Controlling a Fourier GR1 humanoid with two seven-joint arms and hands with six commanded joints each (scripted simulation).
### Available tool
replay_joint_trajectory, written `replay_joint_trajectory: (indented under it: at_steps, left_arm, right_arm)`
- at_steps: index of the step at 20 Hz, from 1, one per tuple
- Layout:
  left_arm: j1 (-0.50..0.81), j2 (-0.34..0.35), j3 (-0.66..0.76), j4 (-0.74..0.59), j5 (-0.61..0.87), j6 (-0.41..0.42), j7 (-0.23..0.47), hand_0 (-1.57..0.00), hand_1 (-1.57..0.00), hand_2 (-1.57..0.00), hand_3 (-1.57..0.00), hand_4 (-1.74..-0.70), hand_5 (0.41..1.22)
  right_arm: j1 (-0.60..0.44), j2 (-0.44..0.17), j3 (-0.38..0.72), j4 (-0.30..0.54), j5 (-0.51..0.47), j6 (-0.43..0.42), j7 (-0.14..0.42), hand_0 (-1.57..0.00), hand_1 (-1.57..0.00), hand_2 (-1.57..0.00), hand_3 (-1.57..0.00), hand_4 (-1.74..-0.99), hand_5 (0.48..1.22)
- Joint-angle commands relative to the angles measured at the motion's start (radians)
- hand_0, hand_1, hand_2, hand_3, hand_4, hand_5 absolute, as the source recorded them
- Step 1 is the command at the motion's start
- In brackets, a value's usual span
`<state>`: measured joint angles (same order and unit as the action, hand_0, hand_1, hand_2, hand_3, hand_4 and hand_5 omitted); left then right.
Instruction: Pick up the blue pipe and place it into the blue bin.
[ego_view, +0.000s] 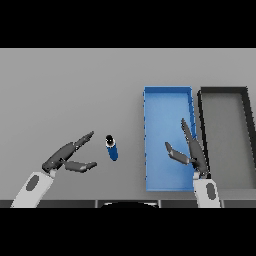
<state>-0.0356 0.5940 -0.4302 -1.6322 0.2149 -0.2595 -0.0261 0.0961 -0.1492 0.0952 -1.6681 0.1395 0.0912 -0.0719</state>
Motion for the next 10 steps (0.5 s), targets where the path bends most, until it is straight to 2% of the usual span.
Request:
replay_joint_trajectory:
  at_steps: [1,4,10]
  left_arm:
    - [-0.013,-0.02,-0.016,0.003,-0.007,0.001,0.013,0.0,0.0,0.0,0.0,-1.21,0.494]
    - [-0.012,-0.082,-0.057,0.017,-0.061,0.03,-0.017,0.0,0.0,0.0,0.0,-1.21,0.479]
    - [-0.075,-0.205,-0.094,0.112,-0.135,0.088,-0.037,0.0,0.0,0.0,0.0,-1.23,0.502]
  right_arm:
    - [0.001,-0.001,-0.004,0.006,-0.002,0.0,0.0,0.0,0.0,0.0,0.0,-1.29,0.646]
    - [0.01,-0.003,0.001,-0.005,0.009,-0.004,0.002,0.0,0.0,0.0,0.0,-1.294,0.653]
    - [0.02,0.004,0.004,-0.036,-0.009,0.004,0.022,0.0,0.0,0.0,0.0,-1.314,0.653]
